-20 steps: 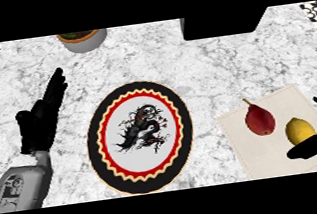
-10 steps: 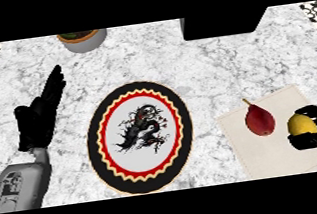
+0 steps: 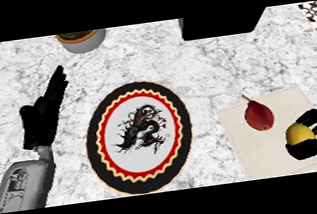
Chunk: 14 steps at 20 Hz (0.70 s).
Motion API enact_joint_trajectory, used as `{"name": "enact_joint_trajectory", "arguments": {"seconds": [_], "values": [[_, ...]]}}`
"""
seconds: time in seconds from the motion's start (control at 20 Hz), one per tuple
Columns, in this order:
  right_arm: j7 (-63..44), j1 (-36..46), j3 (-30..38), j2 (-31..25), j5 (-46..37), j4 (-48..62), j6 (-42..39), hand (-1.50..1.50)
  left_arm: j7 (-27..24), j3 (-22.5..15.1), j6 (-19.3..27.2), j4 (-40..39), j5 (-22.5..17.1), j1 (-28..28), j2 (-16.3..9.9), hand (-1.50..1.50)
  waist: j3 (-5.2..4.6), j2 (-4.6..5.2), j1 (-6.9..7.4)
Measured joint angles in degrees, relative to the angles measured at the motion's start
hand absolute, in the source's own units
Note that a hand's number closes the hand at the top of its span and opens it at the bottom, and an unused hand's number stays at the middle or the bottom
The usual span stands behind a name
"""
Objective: Pick the lemon from the placemat and place it in the plate
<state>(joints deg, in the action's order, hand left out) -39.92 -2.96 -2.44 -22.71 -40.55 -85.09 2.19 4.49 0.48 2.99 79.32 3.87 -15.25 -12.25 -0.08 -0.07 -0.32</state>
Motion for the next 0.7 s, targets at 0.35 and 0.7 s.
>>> {"name": "enact_joint_trajectory", "arguments": {"seconds": [0.35, 0.7], "values": [[0.2, -13.4, -16.6, 2.9, -13.6, -17.7, 3.7, 1.5, 0.2, 0.1, 0.1, 0.9, 0.3, 1.3, 0.1, 0.0, -0.08, -0.38, -0.8], [1.4, -18.5, -25.1, 2.7, -27.8, -34.1, 12.3, 1.5, 1.1, 0.4, 0.1, 1.2, 0.3, 0.9, -0.1, 0.0, -0.01, -0.47, -1.0]]}}
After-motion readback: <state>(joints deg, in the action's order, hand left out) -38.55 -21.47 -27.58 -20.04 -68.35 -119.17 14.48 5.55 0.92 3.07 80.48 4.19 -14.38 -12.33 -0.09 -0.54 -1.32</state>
